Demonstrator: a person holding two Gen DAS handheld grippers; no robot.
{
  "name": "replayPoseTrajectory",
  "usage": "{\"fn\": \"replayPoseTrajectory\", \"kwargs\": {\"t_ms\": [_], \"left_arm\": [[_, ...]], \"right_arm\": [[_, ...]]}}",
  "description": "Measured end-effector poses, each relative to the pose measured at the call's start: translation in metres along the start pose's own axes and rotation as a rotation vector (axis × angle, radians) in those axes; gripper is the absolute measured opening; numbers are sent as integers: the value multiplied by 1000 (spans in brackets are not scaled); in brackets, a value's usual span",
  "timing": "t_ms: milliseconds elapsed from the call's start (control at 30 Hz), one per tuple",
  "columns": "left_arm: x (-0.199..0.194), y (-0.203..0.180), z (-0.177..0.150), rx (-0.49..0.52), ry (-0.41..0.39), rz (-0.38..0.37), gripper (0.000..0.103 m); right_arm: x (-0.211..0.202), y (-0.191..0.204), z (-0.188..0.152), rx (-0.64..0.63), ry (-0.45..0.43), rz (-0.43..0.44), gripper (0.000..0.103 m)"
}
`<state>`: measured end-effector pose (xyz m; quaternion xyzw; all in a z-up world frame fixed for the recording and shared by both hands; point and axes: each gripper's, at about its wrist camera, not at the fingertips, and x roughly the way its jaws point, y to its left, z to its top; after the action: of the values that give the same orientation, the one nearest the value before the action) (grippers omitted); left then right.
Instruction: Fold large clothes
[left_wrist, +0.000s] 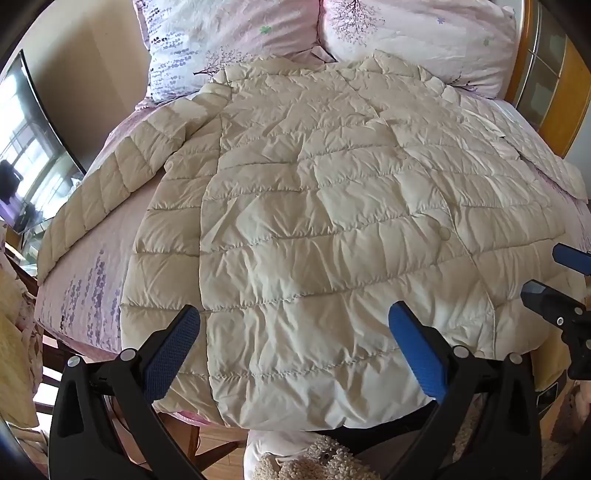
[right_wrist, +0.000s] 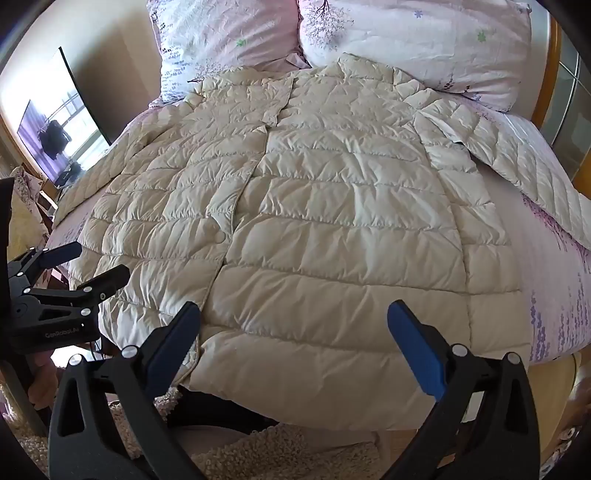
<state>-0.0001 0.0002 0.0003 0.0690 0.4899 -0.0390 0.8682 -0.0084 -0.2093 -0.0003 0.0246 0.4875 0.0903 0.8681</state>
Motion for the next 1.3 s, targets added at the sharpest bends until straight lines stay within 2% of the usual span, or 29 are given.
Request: {"fn": "replayPoseTrajectory", "kwargs": {"t_ms": [1300], "left_arm": [[-1,5,3,0,-4,6,102]], "right_arm": [[2,-1,0,0,-5,-2,101]]}}
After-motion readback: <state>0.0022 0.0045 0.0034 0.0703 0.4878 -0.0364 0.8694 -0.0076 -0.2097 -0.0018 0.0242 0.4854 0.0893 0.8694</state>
